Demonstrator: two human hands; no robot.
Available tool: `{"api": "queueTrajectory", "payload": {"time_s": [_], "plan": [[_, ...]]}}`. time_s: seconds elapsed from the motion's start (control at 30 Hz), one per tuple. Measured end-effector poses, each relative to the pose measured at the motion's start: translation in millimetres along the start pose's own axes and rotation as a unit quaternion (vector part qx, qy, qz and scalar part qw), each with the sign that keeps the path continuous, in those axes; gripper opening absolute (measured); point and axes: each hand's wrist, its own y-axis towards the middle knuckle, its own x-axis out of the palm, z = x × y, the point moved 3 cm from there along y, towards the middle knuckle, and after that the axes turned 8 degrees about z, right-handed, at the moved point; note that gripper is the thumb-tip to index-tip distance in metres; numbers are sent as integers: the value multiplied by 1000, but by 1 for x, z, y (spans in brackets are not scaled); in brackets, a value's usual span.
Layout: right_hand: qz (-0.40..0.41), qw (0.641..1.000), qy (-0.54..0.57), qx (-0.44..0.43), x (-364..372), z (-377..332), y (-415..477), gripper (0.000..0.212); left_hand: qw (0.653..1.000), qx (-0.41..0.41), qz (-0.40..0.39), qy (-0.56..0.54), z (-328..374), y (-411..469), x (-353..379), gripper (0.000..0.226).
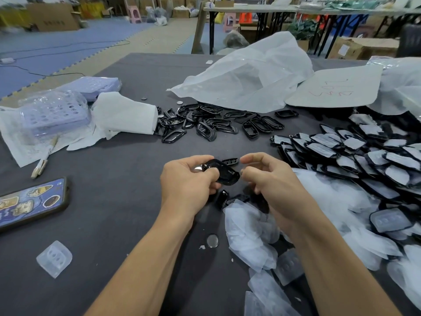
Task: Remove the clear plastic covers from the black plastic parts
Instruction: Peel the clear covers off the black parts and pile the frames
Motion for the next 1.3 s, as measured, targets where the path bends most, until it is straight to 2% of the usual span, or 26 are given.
{"api": "queueTrajectory", "payload": {"time_s": [0.1, 0.2, 0.27, 0.3, 0.4, 0.47, 0.6, 0.83, 0.93, 1.07, 1.3], "plan": [[-14, 1000, 6, 15, -4, 0, 0, 16, 1000, 3, 2, 7, 0, 0, 1, 27], [-15, 1000, -1, 23, -5, 4, -1, 22, 1000, 5, 0, 9, -1, 0, 0, 27], [-29, 999, 8, 40, -3, 5, -3, 15, 1000, 8, 0, 16, -2, 0, 0, 26], [-31, 998, 18, 50, -1, 4, -3, 10, 1000, 9, 1, 19, -2, 0, 0, 26], [-17, 994, 92, 61, 3, 2, -2, 18, 1000, 12, 1, 18, -2, 1, 0, 26], [4, 992, 116, 40, 3, 1, -1, 23, 1000, 15, 0, 18, -2, 1, 0, 27], [62, 996, 50, -44, -3, 0, 1, 33, 999, 26, -3, 24, -1, 0, 0, 30], [-3, 989, 142, -27, 5, -2, -4, 9, 999, 40, -13, 21, 0, -2, 1, 25], [1, 989, 148, -23, 5, -1, -3, 11, 998, 49, -20, 24, 1, -4, 3, 26], [18, 987, 145, -64, 7, -5, -6, 18, 997, 63, -32, 34, 3, -6, 3, 34], [16, 993, 58, -104, 14, -2, -10, 10, 989, 115, -72, 57, 4, -9, 7, 18]]}}
